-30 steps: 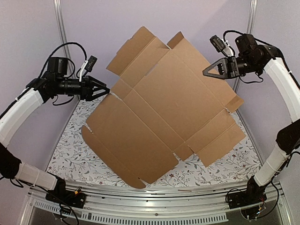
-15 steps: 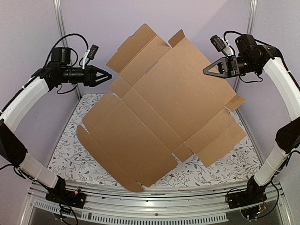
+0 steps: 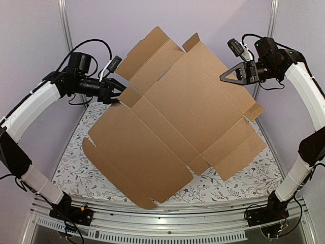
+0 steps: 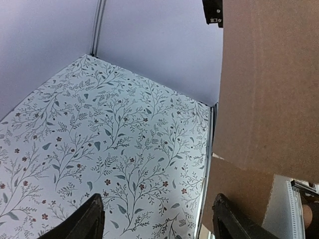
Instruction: Fold the paper box
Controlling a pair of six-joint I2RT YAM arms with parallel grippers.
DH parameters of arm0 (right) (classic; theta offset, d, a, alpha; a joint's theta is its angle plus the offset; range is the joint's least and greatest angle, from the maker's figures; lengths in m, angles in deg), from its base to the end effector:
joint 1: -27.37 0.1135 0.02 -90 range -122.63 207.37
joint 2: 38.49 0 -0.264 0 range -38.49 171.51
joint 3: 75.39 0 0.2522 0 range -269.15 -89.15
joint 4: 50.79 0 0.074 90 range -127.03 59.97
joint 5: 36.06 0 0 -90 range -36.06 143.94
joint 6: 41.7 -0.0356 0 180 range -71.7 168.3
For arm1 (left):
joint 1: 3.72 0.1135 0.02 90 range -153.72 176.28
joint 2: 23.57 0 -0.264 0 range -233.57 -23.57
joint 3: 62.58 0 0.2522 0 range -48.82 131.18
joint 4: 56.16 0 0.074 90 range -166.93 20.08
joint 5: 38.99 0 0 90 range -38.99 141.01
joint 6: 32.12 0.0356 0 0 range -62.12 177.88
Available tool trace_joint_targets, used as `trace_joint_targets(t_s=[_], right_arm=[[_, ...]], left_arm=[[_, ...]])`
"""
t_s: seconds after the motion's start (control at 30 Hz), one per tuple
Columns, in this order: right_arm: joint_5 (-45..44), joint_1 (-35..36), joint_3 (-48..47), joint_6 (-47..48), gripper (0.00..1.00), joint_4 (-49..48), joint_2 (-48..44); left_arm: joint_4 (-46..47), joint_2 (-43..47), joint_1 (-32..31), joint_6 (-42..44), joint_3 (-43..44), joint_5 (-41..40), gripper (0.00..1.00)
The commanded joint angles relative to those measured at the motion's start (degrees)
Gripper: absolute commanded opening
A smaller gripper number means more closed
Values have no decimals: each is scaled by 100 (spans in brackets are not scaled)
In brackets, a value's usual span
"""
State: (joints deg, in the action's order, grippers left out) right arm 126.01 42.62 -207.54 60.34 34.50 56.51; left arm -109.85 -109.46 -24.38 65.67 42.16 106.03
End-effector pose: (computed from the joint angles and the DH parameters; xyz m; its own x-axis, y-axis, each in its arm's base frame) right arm 0.2812 0.1118 0.4655 -0.5581 -0.2187 -0.8004 -0.8282 0.0863 0.5538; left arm 0.2865 -0.1392 0.4044 -0.4169 0.2403 -0.8766 0.8963 0.2691 -0.3525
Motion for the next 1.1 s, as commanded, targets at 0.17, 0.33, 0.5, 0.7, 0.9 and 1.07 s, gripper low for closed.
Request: trace_joint_targets(t_s=[0.17,0.33,0.5,0.7,0.9,1.07], right_arm=[[88,-13,139,-73,0,-87,14],[103,-14,185,-52,0,-103,7],[123,-11,187,-72,0,-121,27],[301,-13,210,-218,0,-258,28],[413,-17,259,-228,0,-308,18],[431,-13,328,-219,0,-326,-28]], left_arm=[[-589,-297,-288,276,145,779,74],[-611,-234,-283,249,178,1096,76],[-621,-97,-274,252,162,1115,80],[-624,-249,-414,201,114,1082,76],[-540,-605,-702,72,138,738,71],[-436,-767,-742,11,151,665,54]])
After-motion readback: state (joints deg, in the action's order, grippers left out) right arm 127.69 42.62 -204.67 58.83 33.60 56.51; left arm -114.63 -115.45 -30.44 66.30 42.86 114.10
